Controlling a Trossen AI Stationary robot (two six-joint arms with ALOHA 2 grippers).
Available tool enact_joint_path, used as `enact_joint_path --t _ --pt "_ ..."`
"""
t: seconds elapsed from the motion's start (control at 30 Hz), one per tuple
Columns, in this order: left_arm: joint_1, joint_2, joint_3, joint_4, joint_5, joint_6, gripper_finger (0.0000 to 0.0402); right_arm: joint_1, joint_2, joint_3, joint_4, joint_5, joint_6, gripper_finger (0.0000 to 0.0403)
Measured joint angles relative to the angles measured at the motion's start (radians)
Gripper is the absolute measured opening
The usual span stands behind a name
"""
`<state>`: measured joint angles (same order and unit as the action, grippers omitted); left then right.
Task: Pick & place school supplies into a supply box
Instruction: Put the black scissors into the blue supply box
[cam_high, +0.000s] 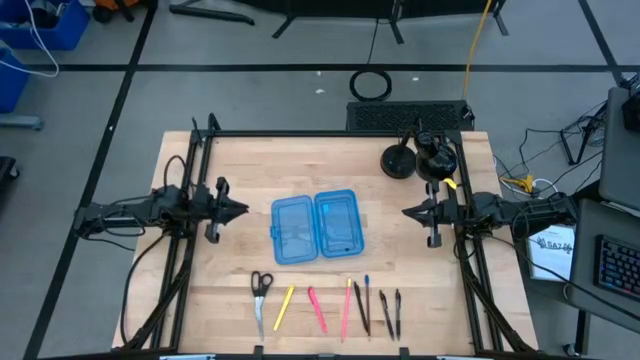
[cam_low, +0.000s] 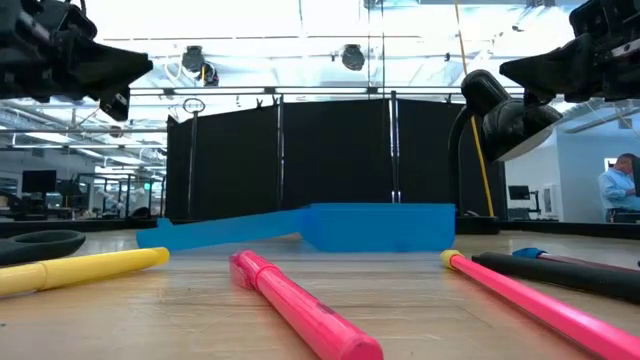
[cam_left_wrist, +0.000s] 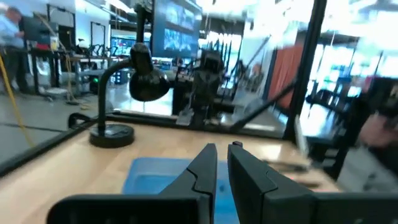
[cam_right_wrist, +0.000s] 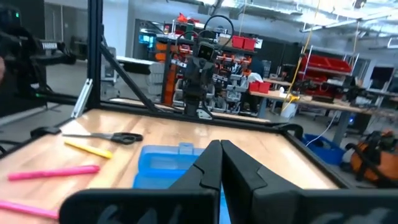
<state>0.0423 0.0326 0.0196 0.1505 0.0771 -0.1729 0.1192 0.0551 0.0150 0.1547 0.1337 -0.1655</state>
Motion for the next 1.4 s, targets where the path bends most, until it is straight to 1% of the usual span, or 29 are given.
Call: enact_joint_path --t 0.13,0.2,0.23,0.27,0.33,0.4,0.47,0.57,0.67,0.73,0.8,0.9,1.0,1.07,1.13,1.23,1.3,1.4 --pt "-0.003 0.008 0.0 0.126 0.017 -0.124 0.004 0.0 0.0 0.0 0.036 0.0 -0.048 0.0" --pt "-0.018 0.014 0.005 0.218 0.027 -0.134 0.004 0.0 0.0 0.0 0.056 0.0 -0.058 0.0" --pt "-0.03 0.025 0.015 0.254 0.005 -0.142 0.004 0.0 0.0 0.0 0.062 -0.001 -0.057 0.0" --pt "-0.046 0.038 0.029 0.281 -0.042 -0.159 0.004 0.0 0.0 0.0 0.066 -0.002 -0.056 0.0" --pt "-0.085 0.088 0.082 0.297 -0.172 -0.179 0.004 0.0 0.0 0.0 0.067 -0.002 -0.056 0.0" --pt "-0.131 0.176 0.154 0.278 -0.276 -0.177 0.004 0.0 0.0 0.0 0.07 -0.003 -0.056 0.0" --pt "-0.179 0.29 0.241 0.216 -0.385 -0.177 0.004 0.0 0.0 0.0 0.078 -0.003 -0.056 0.0" --pt "-0.251 0.508 0.426 0.064 -0.55 -0.201 0.004 0.0 0.0 0.0 0.085 -0.003 -0.056 0.0" --pt "-0.312 0.717 0.645 -0.188 -0.721 -0.264 0.004 0.0 0.0 0.0 0.081 -0.003 -0.048 0.0" --pt "-0.34 0.838 0.799 -0.396 -0.78 -0.344 0.004 0.0 0.0 0.0 0.082 -0.003 -0.046 0.0" --pt "-0.363 0.947 0.955 -0.608 -0.785 -0.45 0.004 0.0 0.0 0.0 0.085 -0.001 -0.056 0.0" --pt "-0.391 1.1 1.157 -0.907 -0.747 -0.674 0.004 0.0 0.0 0.0 0.103 0.0 -0.056 0.0" --pt "-0.428 1.231 1.323 -1.135 -0.678 -0.882 0.004 0.0 0.0 0.0 0.107 0.0 -0.056 0.0" --pt "-0.454 1.307 1.408 -1.235 -0.611 -0.991 0.004 0.0 0.0 0.0 0.103 -0.001 -0.055 0.0" --pt "-0.482 1.379 1.464 -1.321 -0.536 -1.104 0.004 0.0 0.0 0.0 0.102 -0.003 -0.04 0.0" --pt "-0.527 1.466 1.499 -1.38 -0.429 -1.259 0.004 0.0 0.0 0.0 0.103 -0.003 -0.009 0.0" --pt "-0.559 1.512 1.494 -1.394 -0.402 -1.356 0.004 0.0 0.0 0.0 0.103 -0.003 0.016 0.0" --pt "-0.601 1.579 1.473 -1.425 -0.388 -1.5 0.004 0.0 0.0 0.0 0.101 -0.004 0.067 0.0"
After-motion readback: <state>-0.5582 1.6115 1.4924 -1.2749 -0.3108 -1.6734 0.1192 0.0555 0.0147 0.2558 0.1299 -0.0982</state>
